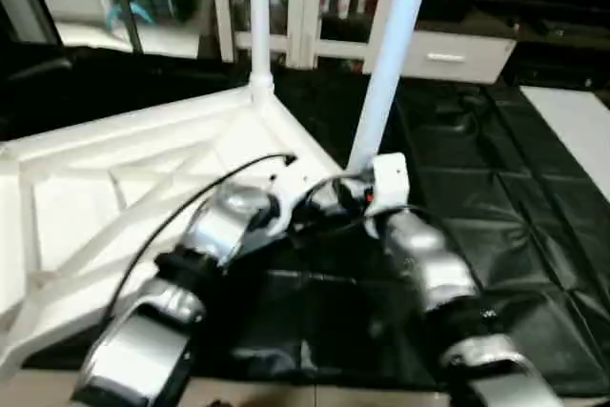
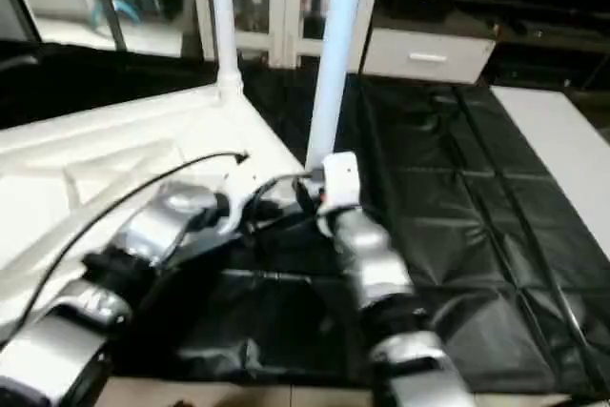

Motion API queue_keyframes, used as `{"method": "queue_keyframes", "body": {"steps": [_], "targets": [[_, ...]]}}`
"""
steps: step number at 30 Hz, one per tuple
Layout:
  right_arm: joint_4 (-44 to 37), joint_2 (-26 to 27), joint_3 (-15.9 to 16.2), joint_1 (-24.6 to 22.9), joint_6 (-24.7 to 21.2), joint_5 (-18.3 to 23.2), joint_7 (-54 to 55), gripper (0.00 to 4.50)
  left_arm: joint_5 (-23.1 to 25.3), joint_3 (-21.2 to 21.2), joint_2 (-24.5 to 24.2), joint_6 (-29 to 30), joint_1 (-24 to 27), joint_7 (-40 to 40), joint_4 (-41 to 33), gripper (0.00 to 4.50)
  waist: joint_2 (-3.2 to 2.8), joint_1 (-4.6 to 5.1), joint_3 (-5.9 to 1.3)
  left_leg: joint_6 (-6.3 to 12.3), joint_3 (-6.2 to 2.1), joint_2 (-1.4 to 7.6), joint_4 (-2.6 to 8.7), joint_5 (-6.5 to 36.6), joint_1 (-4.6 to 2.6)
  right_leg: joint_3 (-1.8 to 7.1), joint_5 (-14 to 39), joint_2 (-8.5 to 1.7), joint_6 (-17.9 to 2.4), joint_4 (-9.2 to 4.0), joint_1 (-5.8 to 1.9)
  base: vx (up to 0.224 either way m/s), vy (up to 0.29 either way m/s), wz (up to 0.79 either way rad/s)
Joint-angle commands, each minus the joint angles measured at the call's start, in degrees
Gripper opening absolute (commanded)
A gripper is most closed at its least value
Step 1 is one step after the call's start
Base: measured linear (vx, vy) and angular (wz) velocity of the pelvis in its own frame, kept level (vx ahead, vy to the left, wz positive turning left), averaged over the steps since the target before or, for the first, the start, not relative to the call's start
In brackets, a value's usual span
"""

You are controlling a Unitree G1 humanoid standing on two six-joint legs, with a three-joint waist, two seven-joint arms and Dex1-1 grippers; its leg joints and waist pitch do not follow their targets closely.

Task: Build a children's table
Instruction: Rotate leg to tighten

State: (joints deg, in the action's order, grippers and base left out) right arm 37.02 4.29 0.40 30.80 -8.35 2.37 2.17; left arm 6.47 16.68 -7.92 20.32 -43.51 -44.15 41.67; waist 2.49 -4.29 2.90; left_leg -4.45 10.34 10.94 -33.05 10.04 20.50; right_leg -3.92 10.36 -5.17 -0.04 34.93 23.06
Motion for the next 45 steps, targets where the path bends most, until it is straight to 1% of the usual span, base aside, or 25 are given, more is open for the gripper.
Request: {"method": "queue_keyframes", "body": {"steps": [1, 2, 5, 7, 8, 9, 11, 13, 15, 17, 18, 19, 21, 23, 24, 25, 26, 29, 31, 32, 34, 35, 39, 41, 45], "targets": [[-0.1, 0.3, 0.4, -1.3, 0.8, -3.4, 5.7, 2.72, 0.4, 1.0, 1.1, -0.5, 0.1, 0.5, 1.9, 0.00, -0.66, 0.13, -3.48, -2.37, -0.87, 1.77, 4.55, 17.9, -0.60, 2.63, 15.9, -3.02, -9.0, -4.92, -1.88, 0.000, 0.000, 0.00], [-0.9, 1.0, 0.1, -1.3, 3.3, -2.5, 4.4, 2.72, 0.4, 1.0, 1.0, -0.5, 0.2, 0.4, 1.7, 0.00, -0.58, -0.05, -3.51, -1.84, -0.80, 1.87, 4.49, 18.0, -0.69, 2.71, 15.2, -3.20, -8.9, -4.90, -1.89, 0.000, 0.000, 0.00], [-1.1, 1.4, -0.2, -1.1, 4.1, -1.5, 3.5, 2.72, 0.3, 1.0, 1.0, -0.6, 0.2, 0.4, 1.9, 0.00, -0.72, -0.29, -3.36, -1.00, -0.73, 1.86, 4.59, 17.6, -0.49, 2.74, 14.1, -3.09, -8.8, -4.84, -2.13, 0.000, 0.000, 0.00], [-2.3, 1.3, -0.7, -0.9, 5.1, 0.6, 0.0, 2.72, 0.2, 1.0, 0.5, -1.1, 0.6, -0.3, 1.6, 0.00, -0.54, -0.36, -3.27, -0.74, -0.74, 1.84, 4.63, 18.1, -0.48, 2.72, 15.6, -3.16, -8.6, -4.96, -2.14, 0.000, 0.000, 0.00], [-2.6, 1.2, -0.8, -0.9, 5.2, 0.8, -0.5, 2.72, 0.1, 1.0, 0.4, -1.1, 0.7, -0.5, 1.6, 0.00, -0.67, -0.41, -3.27, -0.64, -0.75, 1.85, 4.60, 18.3, -0.50, 2.75, 16.0, -3.24, -8.4, -5.02, -2.16, 0.000, 0.000, 0.00], [-4.2, 0.3, -1.2, -1.3, 5.6, 1.8, -2.4, 3.28, 0.1, 1.2, -0.1, -1.5, 1.1, -1.7, 1.2, 0.00, -0.70, -0.36, -3.22, -0.62, -0.79, 1.90, 4.68, 18.4, -0.47, 2.75, 16.3, -3.21, -8.3, -5.09, -2.11, 0.000, 0.000, 0.00], [-5.1, -0.2, -1.6, -1.6, 5.5, 2.4, -3.1, 3.42, 0.2, 1.3, -0.4, -1.7, 1.3, -2.3, 1.1, 0.00, -0.83, -0.45, -3.39, -0.48, -0.80, 1.99, 4.59, 16.7, -0.32, 2.82, 13.1, -3.21, -8.9, -4.66, -2.35, 0.000, 0.000, 0.00], [-7.1, -2.1, -1.7, -2.4, 4.9, 3.1, -5.8, 3.75, 0.3, 1.7, -0.9, -1.6, 1.7, -3.1, 0.7, 0.00, -0.74, -0.52, -3.39, 0.04, -0.66, 1.95, 4.47, 15.0, -0.27, 2.83, 10.4, -3.13, -9.5, -4.43, -2.51, 0.000, 0.000, 0.00], [-10.2, -5.6, -1.5, -3.9, 3.0, 4.7, -11.7, 3.83, 0.4, 2.2, -1.7, -1.3, 2.2, -4.5, -0.2, 0.00, -0.73, -0.78, -3.38, 0.76, -0.57, 1.94, 4.37, 14.3, -0.38, 2.81, 9.3, -3.07, -9.8, -4.40, -2.69, 0.000, 0.000, 0.00], [-11.3, -7.2, -1.4, -4.3, 1.3, 5.6, -14.9, 3.95, 0.4, 2.4, -2.1, -1.2, 2.5, -5.3, -0.6, 0.00, -0.68, -0.90, -3.45, 1.40, -0.55, 1.89, 4.26, 12.7, -0.19, 2.78, 7.8, -3.10, -10.6, -4.24, -3.02, 0.000, 0.000, 0.00], [-11.9, -9.7, -0.6, -4.5, 0.1, 6.1, -19.4, 4.11, 0.5, 2.8, -2.5, -1.0, 2.8, -6.3, -1.2, 0.00, -0.61, -0.85, -3.48, 1.56, -0.49, 1.85, 4.19, 12.4, -0.19, 2.77, 7.6, -3.08, -10.8, -4.25, -2.98, 0.000, 0.000, 0.00], [-12.9, -14.3, 0.8, -4.8, -2.2, 7.0, -27.9, 4.22, 0.5, 3.6, -3.4, -0.6, 3.5, -8.3, -2.4, 0.00, -0.64, -0.84, -3.55, 2.14, -0.55, 1.84, 4.11, 12.6, -0.17, 2.60, 7.1, -2.93, -11.5, -4.17, -3.37, 0.000, 0.000, 0.00], [-13.4, -17.5, 1.5, -4.9, -3.4, 7.8, -33.5, 4.31, 0.6, 4.2, -4.0, -0.3, 4.0, -9.7, -3.2, 0.00, -0.60, -1.17, -3.45, 3.08, -0.38, 2.07, 3.89, 11.5, -0.16, 2.79, 5.4, -3.12, -12.6, -4.10, -3.19, 0.000, 0.000, 0.00], [-12.9, -21.6, 3.1, -4.8, -3.5, 7.6, -40.1, 4.47, 0.4, 5.2, -4.8, -0.2, 4.7, -12.0, -4.2, 0.00, -0.69, -1.14, -3.34, 3.02, -0.39, 1.97, 3.91, 12.8, -0.14, 2.62, 8.7, -3.19, -12.8, -4.45, -3.20, 0.000, 0.000, 0.00], [-12.9, -21.6, 3.1, -4.8, -3.5, 7.6, -40.1, 4.47, 0.4, 5.2, -4.8, -0.2, 4.7, -12.0, -4.2, 0.00, -0.62, -1.09, -3.36, 2.84, -0.48, 2.06, 3.94, 13.2, -0.15, 2.59, 9.6, -3.28, -12.7, -4.48, -3.25, 0.000, 0.000, 0.00], [-11.1, -25.9, 4.9, -4.4, -3.0, 7.9, -48.9, 4.47, -0.1, 6.6, -6.0, 0.1, 5.7, -16.0, -6.2, 0.00, -0.82, -1.12, -3.32, 2.58, -0.46, 2.02, 3.93, 13.9, -0.23, 2.61, 11.1, -3.27, -12.7, -4.61, -3.13, 0.000, 0.000, 0.00], [-9.9, -27.5, 5.4, -4.2, -2.4, 8.2, -52.8, 4.47, -0.4, 7.4, -6.6, 0.3, 6.2, -18.2, -7.3, 0.00, -0.71, -1.15, -3.23, 2.53, -0.51, 2.26, 3.98, 14.9, -0.35, 2.59, 12.3, -3.28, -12.8, -4.82, -3.07, 0.000, 0.000, 0.00], [-7.0, -29.7, 5.7, -3.4, -1.2, 9.0, -59.1, 4.47, -0.8, 8.6, -7.5, 1.1, 6.9, -21.3, -9.1, 0.00, -0.45, -1.19, -3.16, 2.85, -0.46, 2.26, 3.95, 15.7, -0.34, 2.58, 13.6, -3.32, -13.4, -4.91, -2.91, 0.000, 0.000, 0.00], [-6.3, -30.3, 5.9, -3.0, -1.3, 9.2, -60.6, 4.47, -0.7, 8.8, -7.7, 1.3, 7.1, -21.7, -9.5, 0.00, -0.34, -1.27, -3.26, 2.83, -0.53, 2.33, 3.91, 15.2, -0.35, 2.55, 13.5, -3.44, -13.8, -4.76, -2.95, 0.000, 0.000, 0.00], [-5.2, -30.9, 6.3, -2.6, -1.0, 9.1, -62.4, 4.47, -0.7, 8.9, -7.8, 1.5, 7.3, -22.0, -9.9, 0.00, -0.09, -1.33, -3.24, 2.94, -0.46, 2.32, 3.89, 14.9, -0.38, 2.53, 13.5, -3.36, -13.7, -4.81, -2.88, 0.000, 0.000, 0.00], [-3.7, -31.4, 6.9, -1.7, -0.5, 8.7, -64.5, 4.47, -0.8, 9.0, -8.1, 1.9, 7.7, -22.3, -10.7, 0.00, -0.23, -1.39, -3.32, 3.01, -0.53, 2.40, 3.84, 14.4, -0.40, 2.46, 13.3, -3.45, -14.2, -4.63, -2.90, 0.000, 0.000, 0.00], [-2.5, -31.3, 7.3, -0.9, 0.6, 8.2, -65.0, 4.47, -1.0, 9.1, -8.4, 2.4, 7.9, -22.5, -11.5, 0.00, 0.05, -1.48, -3.30, 3.15, -0.46, 2.41, 3.79, 14.0, -0.41, 2.49, 12.8, -3.42, -14.2, -4.59, -2.86, 0.000, 0.000, 0.00], [-1.5, -30.5, 8.1, -0.1, 1.8, 7.7, -65.4, 4.47, -1.0, 9.1, -8.8, 2.8, 8.3, -22.7, -12.3, 0.00, -0.06, -1.55, -3.43, 3.44, -0.48, 2.38, 3.73, 12.4, -0.30, 2.46, 11.3, -3.39, -14.4, -4.30, -2.94, 0.000, 0.000, 0.00], [0.0, -28.9, 7.8, 0.8, 2.9, 7.5, -65.0, 4.47, -1.0, 9.2, -9.1, 3.1, 8.8, -23.0, -13.0, 0.00, 0.03, -1.48, -3.47, 3.46, -0.46, 2.34, 3.71, 12.5, -0.28, 2.42, 11.4, -3.43, -14.5, -4.27, -2.91, 0.000, 0.000, 0.00], [1.2, -27.4, 8.0, 1.7, 3.6, 7.7, -65.3, 4.47, -0.8, 9.3, -9.4, 3.5, 9.0, -23.1, -13.5, 0.00, -0.15, -1.55, -3.50, 3.38, -0.46, 2.40, 3.71, 12.1, -0.39, 2.46, 10.6, -3.35, -14.7, -4.12, -2.88, 0.000, 0.000, 0.00]]}}
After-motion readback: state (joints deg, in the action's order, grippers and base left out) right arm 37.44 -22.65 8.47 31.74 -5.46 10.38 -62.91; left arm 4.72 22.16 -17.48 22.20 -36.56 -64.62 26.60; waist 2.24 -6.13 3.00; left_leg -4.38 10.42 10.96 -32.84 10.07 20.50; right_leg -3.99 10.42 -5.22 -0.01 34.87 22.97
